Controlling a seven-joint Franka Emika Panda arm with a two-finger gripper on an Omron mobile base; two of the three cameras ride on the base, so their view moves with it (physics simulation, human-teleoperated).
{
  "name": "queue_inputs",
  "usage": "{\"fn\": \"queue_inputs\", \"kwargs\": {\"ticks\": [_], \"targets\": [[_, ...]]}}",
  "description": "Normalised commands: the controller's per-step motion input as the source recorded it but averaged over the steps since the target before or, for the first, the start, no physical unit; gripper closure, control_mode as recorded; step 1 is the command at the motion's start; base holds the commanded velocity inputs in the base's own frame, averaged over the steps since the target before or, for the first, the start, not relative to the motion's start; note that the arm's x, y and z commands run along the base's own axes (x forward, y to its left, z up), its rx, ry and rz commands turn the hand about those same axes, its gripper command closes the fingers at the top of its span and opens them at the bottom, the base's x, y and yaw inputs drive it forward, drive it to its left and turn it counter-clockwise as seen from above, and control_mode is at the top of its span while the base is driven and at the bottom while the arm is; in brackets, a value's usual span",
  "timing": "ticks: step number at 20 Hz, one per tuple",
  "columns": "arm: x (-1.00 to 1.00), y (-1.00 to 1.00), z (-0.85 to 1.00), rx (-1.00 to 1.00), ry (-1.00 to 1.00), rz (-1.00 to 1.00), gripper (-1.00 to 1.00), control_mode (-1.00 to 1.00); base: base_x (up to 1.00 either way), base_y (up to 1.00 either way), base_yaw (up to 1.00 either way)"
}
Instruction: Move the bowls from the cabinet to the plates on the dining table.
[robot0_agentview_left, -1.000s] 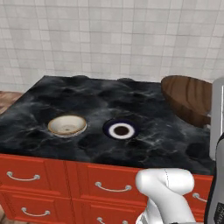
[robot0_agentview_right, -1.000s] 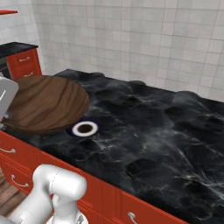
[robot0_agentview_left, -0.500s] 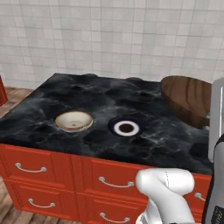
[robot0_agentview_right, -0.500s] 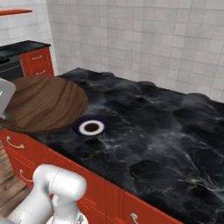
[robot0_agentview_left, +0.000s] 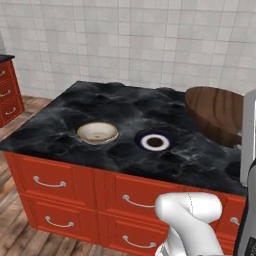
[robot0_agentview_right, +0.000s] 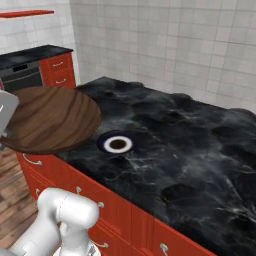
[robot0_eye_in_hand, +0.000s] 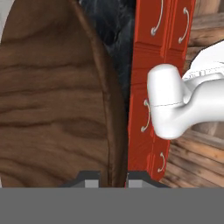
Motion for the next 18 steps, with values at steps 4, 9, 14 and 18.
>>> {"fn": "queue_inputs", "kwargs": {"ticks": [4,9,14,18], "targets": [[0.00,0.00,0.00,0.00,0.00,0.00,1.00,1.00,-0.32,0.18,-0.03],[0.00,0.00,0.00,0.00,0.00,0.00,1.00,1.00,0.72,0.41,-0.19],[0.00,0.00,0.00,0.00,0.00,0.00,1.00,1.00,0.90,0.38,-0.15],[0.00,0.00,0.00,0.00,0.00,0.00,1.00,1.00,1.00,-0.37,-0.01]]}}
